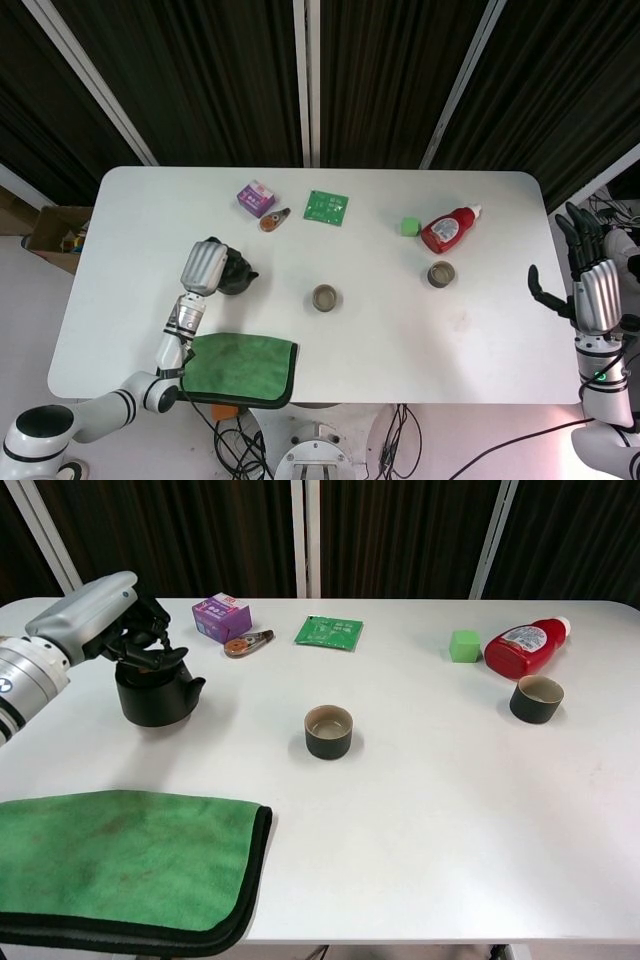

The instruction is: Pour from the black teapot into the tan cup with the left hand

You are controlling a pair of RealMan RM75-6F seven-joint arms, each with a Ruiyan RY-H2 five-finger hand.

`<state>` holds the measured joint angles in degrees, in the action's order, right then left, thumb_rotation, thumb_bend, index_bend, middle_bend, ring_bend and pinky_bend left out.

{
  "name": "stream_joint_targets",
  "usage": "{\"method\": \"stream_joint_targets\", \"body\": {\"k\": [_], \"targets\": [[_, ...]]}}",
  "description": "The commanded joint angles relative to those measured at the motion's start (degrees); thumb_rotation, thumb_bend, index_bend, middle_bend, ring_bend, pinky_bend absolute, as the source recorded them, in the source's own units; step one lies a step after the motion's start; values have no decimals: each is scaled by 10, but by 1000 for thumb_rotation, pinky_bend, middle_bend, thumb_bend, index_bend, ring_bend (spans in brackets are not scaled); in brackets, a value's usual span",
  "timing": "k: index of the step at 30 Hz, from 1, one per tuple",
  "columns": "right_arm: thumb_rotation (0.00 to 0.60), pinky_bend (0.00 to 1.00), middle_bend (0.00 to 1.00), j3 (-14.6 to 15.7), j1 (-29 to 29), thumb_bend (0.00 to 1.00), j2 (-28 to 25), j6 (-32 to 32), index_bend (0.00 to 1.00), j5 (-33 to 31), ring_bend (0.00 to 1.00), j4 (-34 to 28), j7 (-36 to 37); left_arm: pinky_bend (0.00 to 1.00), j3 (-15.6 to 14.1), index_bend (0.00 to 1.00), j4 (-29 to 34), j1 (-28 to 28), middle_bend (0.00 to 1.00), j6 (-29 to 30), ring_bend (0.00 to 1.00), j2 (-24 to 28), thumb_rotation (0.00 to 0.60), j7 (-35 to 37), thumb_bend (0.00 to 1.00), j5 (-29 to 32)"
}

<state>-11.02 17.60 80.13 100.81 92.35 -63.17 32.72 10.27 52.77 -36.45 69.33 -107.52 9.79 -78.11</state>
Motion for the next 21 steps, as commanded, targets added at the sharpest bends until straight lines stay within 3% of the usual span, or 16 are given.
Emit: {"method": "stream_joint_targets", "body": {"k": [1, 21], "targets": [[600, 0, 7, 0, 0, 477, 1, 0, 0, 0, 0, 0, 0, 488, -2, 974, -10, 2, 1000, 1, 902, -6, 600, 5, 337, -3], [600, 0, 7, -1, 4, 477, 6, -5, 0, -1, 0, 4, 0, 489, -4, 974, -55, 7, 1000, -9, 899, -29, 600, 26, 337, -13]]}}
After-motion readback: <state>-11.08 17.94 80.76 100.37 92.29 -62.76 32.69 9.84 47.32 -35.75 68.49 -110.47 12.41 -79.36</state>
